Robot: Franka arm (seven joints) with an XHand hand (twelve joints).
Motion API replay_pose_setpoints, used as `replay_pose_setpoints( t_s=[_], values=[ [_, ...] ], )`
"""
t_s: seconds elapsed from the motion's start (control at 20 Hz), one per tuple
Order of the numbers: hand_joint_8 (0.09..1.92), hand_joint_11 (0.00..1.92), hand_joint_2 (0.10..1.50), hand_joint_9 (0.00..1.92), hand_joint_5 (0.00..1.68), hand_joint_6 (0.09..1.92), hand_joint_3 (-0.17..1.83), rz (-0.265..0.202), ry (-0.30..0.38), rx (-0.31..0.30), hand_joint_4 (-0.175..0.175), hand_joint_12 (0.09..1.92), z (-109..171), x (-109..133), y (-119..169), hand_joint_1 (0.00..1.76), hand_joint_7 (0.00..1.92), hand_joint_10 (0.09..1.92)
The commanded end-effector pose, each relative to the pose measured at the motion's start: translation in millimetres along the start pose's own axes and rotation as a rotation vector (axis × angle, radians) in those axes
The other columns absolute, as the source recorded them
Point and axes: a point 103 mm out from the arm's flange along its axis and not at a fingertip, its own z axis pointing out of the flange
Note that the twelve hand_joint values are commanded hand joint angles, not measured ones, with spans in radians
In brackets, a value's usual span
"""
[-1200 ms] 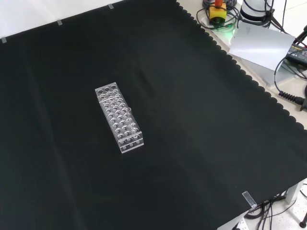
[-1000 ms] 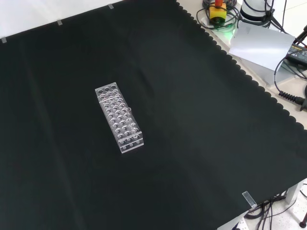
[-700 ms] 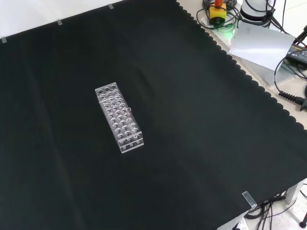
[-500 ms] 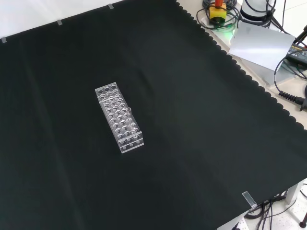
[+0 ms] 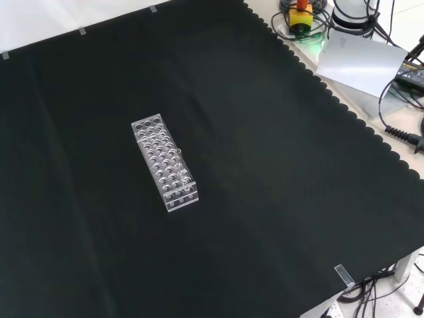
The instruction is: Pick up the test tube.
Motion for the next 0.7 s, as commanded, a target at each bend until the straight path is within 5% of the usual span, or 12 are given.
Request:
replay_pose_setpoints(
  t_s=[0.05,0.7],
  values=[
    [0.86,0.20,0.72,0.30,0.30,0.09,0.52,-0.063,-0.011,0.033,-0.091,1.56,13,25,62,0.79,0.23,0.93],
    [0.85,0.43,0.71,0.58,0.41,0.09,0.55,-0.131,-0.017,0.154,-0.109,1.46,71,63,134,0.81,0.44,0.82]
  ],
)
